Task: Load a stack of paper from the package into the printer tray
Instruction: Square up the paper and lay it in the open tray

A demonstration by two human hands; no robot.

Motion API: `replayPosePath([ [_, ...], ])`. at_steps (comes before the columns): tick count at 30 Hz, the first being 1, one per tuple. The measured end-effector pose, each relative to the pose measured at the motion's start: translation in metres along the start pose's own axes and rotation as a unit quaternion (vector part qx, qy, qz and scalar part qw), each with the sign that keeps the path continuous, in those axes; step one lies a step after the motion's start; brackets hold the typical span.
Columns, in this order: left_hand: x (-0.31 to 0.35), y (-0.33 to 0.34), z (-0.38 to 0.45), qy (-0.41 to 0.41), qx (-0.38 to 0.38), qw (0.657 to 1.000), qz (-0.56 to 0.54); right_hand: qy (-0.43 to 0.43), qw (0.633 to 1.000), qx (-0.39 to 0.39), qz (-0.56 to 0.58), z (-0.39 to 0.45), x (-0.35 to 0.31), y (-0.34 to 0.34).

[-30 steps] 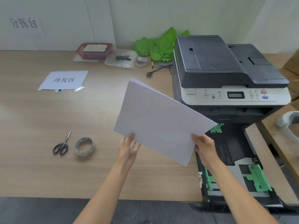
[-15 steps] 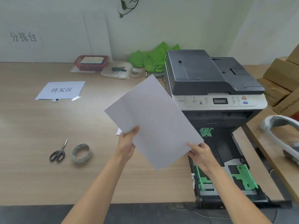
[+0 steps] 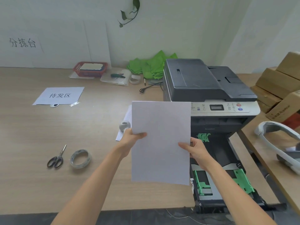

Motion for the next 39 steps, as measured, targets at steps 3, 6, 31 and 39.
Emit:
replayPosePath([
  [3, 0.006, 0.009, 0.000, 0.012, -0.014, 1.000, 0.020, -0.021, 0.999, 0.030, 0.003, -0.001, -0.002, -0.007],
  [6, 0.010, 0.022, -0.002, 0.016, -0.016, 0.999, 0.023, -0.031, 0.999, 0.039, 0.019, -0.002, -0.005, -0.017],
  [31, -0.053, 0.260, 0.004, -0.023, 0.082, 0.994, 0.071, 0.033, 0.999, 0.019, -0.008, -0.054, 0.003, -0.285],
  [39, -0.098, 0.267, 0.010, -0.098, 0.137, 0.982, 0.086, 0.105, 0.993, 0.002, -0.057, -0.066, 0.044, -0.296],
])
Point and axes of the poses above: each hand's wrist, its own z-axis towards the middle knuckle, its own y-axis out of the palm, x = y × z, the point moved 4 cm from there along z, towards the middle knuckle, and after that the axes turned 13 degrees about -y, right-handed, at the moved point
